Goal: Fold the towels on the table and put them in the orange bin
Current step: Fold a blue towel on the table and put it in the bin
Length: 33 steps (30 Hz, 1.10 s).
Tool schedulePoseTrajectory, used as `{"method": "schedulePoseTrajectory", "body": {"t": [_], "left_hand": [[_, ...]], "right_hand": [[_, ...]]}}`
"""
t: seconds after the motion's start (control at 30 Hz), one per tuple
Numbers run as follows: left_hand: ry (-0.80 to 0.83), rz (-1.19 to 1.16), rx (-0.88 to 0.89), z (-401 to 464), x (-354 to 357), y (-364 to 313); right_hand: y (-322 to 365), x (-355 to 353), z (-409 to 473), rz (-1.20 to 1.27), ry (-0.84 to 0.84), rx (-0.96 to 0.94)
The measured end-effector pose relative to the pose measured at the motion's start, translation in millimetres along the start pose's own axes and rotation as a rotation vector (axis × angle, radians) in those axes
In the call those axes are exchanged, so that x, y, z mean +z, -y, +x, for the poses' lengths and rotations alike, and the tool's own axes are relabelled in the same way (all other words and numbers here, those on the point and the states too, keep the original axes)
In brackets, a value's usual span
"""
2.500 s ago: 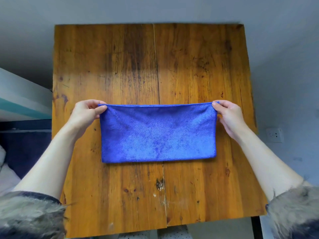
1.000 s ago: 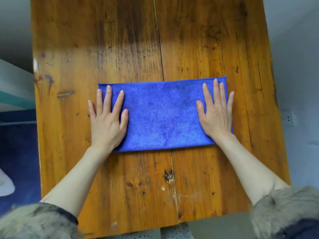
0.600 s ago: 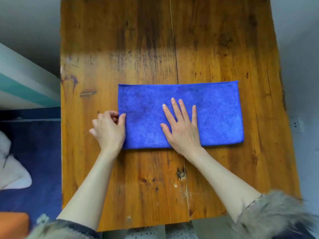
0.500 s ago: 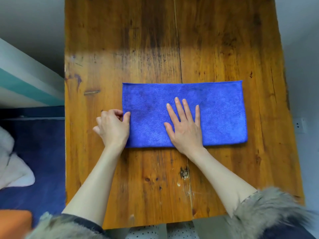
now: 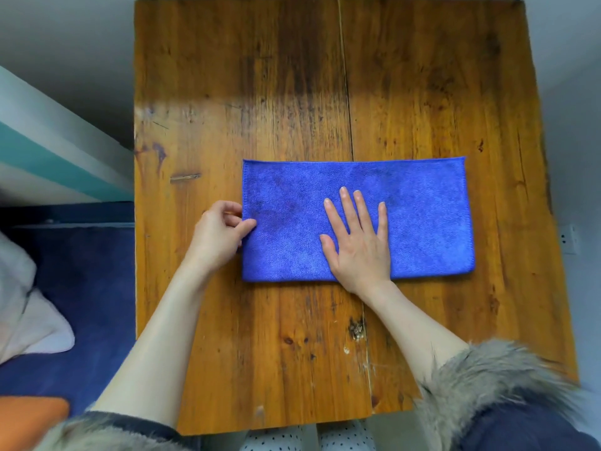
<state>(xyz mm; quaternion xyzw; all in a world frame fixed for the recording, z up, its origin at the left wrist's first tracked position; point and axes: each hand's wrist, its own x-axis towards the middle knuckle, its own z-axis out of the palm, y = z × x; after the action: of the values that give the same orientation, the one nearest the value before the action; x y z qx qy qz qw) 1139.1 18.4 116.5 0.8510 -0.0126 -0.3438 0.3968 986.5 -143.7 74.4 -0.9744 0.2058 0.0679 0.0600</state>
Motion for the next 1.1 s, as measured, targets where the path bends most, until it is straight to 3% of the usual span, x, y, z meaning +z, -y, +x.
{"method": "schedulePoseTrajectory", "body": {"t": [0.1,0.3,0.57,0.73,0.9,1.1], "left_hand": [[0.191,-0.252,-0.163,2,-13,-1],[0.3,-0.312,-0.16,-3,-20,-6],[0.288,-0.314,-0.058,-33,-15,-41],[0.228,-0.305,0.036,-56,12,-83],[0.205,-0.266,0.116,-74,79,-132],[0.183,-0.089,0.189,-77,174,-161]], "right_hand": [[-1,1,1,-0.005,0.005,0.0],[-1,3,0,-0.016,-0.003,-0.003],[-7,-13,1,0.074,0.108,-0.057],[-54,-47,-22,0.246,0.049,-0.071],[-121,-69,-63,0.321,-0.205,0.103],[-169,-58,-90,0.44,-0.093,0.126]]}}
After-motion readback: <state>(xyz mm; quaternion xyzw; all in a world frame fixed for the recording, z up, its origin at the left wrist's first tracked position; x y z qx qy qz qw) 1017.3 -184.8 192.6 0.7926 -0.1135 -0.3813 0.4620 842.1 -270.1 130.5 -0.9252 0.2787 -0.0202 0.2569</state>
